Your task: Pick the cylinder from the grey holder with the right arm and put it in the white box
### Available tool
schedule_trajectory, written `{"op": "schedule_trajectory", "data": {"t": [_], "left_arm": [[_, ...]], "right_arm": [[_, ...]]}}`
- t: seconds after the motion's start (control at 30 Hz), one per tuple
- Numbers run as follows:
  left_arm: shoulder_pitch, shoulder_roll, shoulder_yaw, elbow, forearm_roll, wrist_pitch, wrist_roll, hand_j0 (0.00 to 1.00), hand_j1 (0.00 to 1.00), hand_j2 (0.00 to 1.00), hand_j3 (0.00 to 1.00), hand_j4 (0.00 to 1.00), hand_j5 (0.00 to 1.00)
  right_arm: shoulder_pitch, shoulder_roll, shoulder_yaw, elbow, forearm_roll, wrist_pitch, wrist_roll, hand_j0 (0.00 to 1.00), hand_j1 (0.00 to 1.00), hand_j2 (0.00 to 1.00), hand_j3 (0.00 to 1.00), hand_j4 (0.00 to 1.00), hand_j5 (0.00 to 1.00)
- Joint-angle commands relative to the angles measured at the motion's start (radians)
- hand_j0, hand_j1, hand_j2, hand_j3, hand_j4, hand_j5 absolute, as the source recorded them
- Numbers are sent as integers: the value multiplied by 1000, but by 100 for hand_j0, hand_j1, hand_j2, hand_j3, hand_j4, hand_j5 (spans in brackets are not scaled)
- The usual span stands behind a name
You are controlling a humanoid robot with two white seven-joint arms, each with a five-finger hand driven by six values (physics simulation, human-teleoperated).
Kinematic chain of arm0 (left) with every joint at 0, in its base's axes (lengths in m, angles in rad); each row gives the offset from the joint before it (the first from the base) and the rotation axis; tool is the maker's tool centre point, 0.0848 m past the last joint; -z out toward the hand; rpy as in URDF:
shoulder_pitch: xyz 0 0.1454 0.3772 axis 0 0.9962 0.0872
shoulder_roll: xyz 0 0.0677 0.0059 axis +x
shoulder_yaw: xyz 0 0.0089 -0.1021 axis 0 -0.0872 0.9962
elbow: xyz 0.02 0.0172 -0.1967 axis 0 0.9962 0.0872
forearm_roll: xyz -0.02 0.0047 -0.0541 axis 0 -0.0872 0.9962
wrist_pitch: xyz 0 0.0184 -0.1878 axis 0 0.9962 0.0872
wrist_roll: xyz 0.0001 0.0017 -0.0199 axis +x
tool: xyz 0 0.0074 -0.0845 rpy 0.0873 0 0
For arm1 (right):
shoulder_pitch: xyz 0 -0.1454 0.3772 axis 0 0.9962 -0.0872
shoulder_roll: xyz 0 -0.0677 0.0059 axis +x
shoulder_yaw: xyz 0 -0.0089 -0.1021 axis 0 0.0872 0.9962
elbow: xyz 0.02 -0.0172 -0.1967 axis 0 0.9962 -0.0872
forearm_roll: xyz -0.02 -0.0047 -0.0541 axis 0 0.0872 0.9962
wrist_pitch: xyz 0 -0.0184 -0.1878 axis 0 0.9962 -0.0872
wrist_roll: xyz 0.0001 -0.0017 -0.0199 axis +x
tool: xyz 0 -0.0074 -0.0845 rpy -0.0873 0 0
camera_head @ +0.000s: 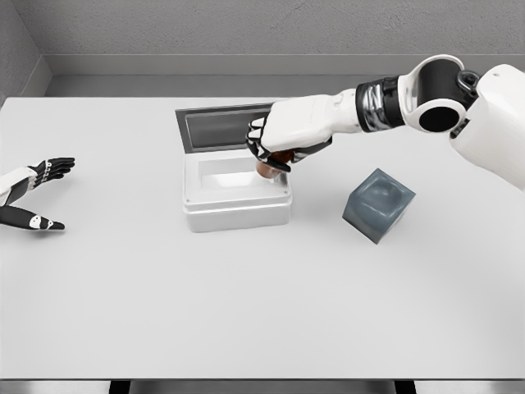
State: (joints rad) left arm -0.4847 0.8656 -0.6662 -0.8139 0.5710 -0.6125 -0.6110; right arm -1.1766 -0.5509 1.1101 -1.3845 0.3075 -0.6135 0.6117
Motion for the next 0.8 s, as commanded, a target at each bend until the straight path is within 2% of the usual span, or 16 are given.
{"op": "schedule_trajectory", "data": {"t": [0.0, 0.23, 0.3, 0.37, 0.4, 0.43, 0.57, 0.7, 0.77], "left_arm": [[0, 1, 2, -1, 7, 2, 0, 100, 100, 100, 100, 100, 100], [0, 0, 2, -1, 7, 2, 0, 100, 100, 100, 100, 100, 100], [0, 1, 2, -1, 4, 2, 0, 100, 100, 100, 100, 100, 100], [0, 0, 2, -1, 1, 2, 0, 100, 100, 100, 100, 100, 100], [0, 0, 2, -1, 1, 2, 0, 100, 100, 100, 100, 100, 100], [0, 0, 2, -1, 1, 2, 0, 100, 100, 100, 100, 100, 100], [0, 0, 2, -1, 1, 2, 0, 100, 100, 100, 100, 100, 100], [2, 0, 2, -1, 1, 2, 0, 100, 100, 100, 100, 100, 100], [2, 0, 2, -1, 1, 2, 0, 100, 100, 100, 100, 100, 100]], "right_arm": [[0, 0, -1, 10, -5, 3, -1, 12, 12, 12, 12, 12, 12], [-2, 2, -1, 13, -4, 3, -1, 14, 14, 14, 14, 14, 14], [-6, 2, -3, 10, -2, 3, -1, 28, 28, 28, 28, 28, 28], [-6, 2, -3, 7, 10, 3, -1, 65, 65, 65, 65, 65, 65], [-6, 2, -3, 2, 10, 3, -1, 77, 77, 77, 77, 77, 77], [-6, 3, -4, 2, 10, 3, -1, 84, 84, 84, 84, 84, 84], [-6, 9, -4, -7, 12, 3, -1, 84, 84, 84, 84, 84, 84], [-9, 2, -13, -59, 15, 3, -1, 86, 86, 86, 86, 86, 86], [-9, -1, -45, -97, 15, 3, -1, 89, 89, 89, 89, 89, 89]]}}
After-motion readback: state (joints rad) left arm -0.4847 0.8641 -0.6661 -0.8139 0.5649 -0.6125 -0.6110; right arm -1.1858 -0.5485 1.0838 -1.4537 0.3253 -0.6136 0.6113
